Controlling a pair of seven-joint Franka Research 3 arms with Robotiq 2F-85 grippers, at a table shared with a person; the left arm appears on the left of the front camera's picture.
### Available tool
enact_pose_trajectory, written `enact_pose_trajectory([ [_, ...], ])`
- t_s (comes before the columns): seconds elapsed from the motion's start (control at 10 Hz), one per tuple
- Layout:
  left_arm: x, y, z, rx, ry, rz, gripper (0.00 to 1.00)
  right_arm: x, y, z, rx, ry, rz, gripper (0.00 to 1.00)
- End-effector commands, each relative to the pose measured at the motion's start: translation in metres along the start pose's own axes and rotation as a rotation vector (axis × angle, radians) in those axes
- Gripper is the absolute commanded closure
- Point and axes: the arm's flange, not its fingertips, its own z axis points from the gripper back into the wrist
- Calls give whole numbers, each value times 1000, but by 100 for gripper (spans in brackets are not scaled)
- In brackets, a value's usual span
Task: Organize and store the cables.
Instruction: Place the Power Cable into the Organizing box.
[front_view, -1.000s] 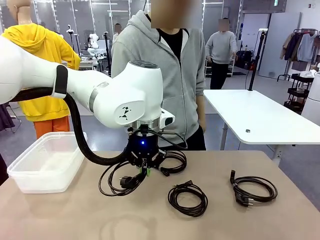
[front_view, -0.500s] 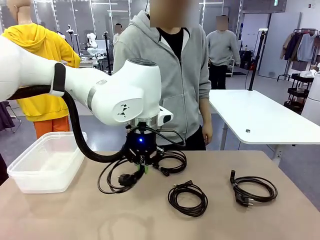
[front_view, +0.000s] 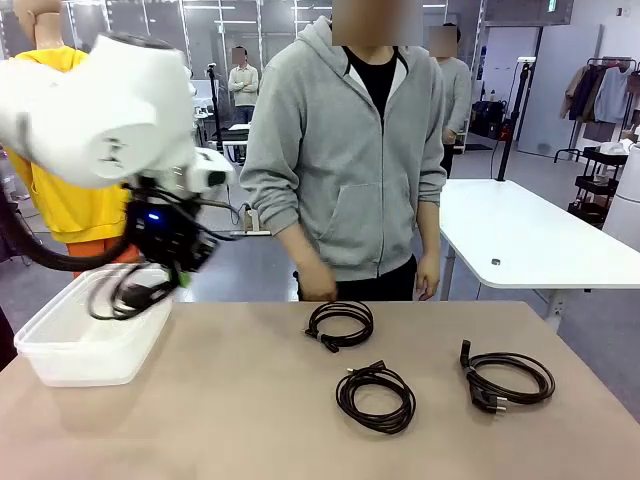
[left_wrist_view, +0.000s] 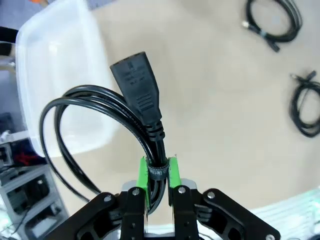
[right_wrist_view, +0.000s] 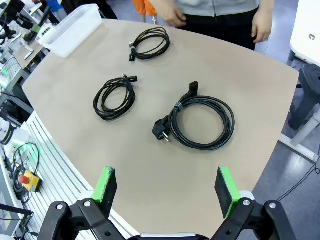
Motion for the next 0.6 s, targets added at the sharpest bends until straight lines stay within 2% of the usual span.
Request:
enact_pose_trajectory([
  [0.0, -13, 68, -13, 56, -54, 17, 82, 1, -1, 1, 8, -13, 16, 0],
  [0.2, -23, 117, -14, 40, -30, 43, 82, 1, -1, 1, 8, -13, 16, 0],
  [0.4, -22, 132, -6, 6, -58, 100, 82, 1, -1, 1, 8, -13, 16, 0],
  [0.5, -21, 134, -15, 46, -8, 82, 82, 1, -1, 1, 8, -13, 16, 0],
])
